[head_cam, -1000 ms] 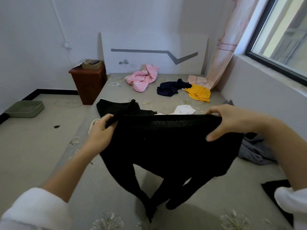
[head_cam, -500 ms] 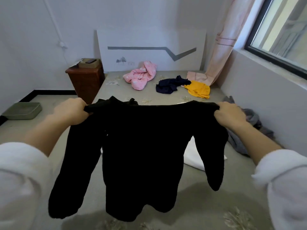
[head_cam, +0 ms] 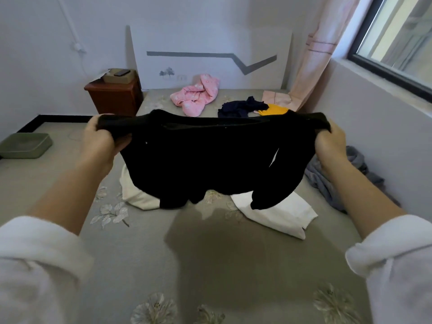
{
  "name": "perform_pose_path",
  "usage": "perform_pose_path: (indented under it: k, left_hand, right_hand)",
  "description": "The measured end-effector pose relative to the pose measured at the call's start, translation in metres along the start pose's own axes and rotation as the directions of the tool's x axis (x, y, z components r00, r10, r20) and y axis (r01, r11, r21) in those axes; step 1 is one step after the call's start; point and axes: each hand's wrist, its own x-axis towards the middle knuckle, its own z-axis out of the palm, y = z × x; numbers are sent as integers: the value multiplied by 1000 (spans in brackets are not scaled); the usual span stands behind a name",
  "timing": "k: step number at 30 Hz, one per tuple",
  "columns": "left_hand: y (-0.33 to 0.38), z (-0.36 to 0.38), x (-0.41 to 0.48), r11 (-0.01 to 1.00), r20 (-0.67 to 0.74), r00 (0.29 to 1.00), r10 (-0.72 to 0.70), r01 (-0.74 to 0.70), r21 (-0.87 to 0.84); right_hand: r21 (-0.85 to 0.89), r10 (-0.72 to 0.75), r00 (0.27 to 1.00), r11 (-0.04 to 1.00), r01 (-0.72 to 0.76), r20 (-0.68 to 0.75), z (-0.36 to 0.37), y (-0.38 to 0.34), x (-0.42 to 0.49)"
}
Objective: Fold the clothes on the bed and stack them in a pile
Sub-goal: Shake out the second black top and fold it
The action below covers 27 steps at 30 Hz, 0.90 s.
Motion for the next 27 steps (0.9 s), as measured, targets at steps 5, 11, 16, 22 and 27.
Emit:
perform_pose_path:
  k: [5,11,16,22,27]
  left_hand:
    - [-62,-60,-44,961,48,995,83,-93,259]
    - [-144,-124,-90,720,211,971,-114,-65,690]
    - [-208,-163,-120,602,187,896,-402,105,792]
    - [-278,-194,-151,408,167,742,-650,155,899]
    - [-334,-213,-172,151,159,661,-733,-70,986]
  right_hand:
    - [-147,-98,988,983,115,116,-34,36,-46]
    - [-385,159,940,922,-32,301,-57,117,-111]
    - [-544,421,846,816,-195,328,-55,192,-168]
    - [-777,671,648,600,-189,360,-59,269,-243]
    - [-898,791,497,436,-52,355,-69,313,-293]
